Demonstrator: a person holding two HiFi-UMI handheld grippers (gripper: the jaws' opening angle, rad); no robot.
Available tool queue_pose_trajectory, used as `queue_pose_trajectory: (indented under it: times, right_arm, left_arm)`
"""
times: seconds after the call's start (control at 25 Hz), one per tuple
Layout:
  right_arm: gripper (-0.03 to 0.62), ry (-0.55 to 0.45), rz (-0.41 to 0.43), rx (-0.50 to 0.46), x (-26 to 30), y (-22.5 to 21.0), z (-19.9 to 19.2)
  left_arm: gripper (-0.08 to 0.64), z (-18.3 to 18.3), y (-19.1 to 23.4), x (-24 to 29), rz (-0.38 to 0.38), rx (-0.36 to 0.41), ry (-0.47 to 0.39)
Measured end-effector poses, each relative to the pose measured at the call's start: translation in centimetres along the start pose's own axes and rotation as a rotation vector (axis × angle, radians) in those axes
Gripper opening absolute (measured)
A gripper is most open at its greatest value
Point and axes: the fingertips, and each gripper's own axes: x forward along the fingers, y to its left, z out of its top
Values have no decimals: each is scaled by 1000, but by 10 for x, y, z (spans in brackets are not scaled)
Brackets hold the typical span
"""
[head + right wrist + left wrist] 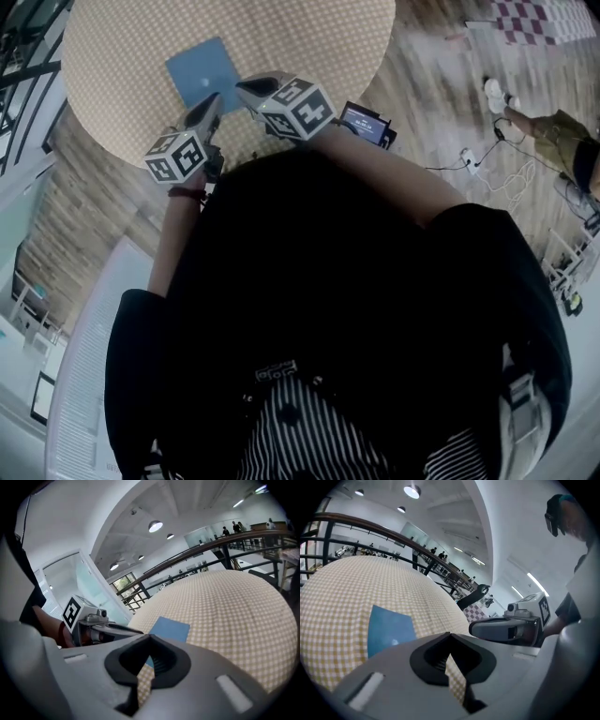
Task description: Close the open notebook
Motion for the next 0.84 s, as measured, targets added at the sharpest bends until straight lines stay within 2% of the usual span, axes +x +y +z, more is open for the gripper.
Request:
queue_pose_trajectory:
  times: [0.2,0.4,0.64,0.84]
  right_arm:
    - [2,-37,9,6,-13,-4,-5]
    - [2,-41,39,16,-11,0,-9]
    - [2,-50,51,2,9,22,5]
    - [1,-56,65,-1,-14,6,0]
  left_arm:
    - [3,-2,-23,20,-23,4,15]
    - [3,-17,-26,24,-5,7,56]
    - [3,-12,-7,-4,8,-18,34]
    - [3,-18,-29,12,24,-21,32]
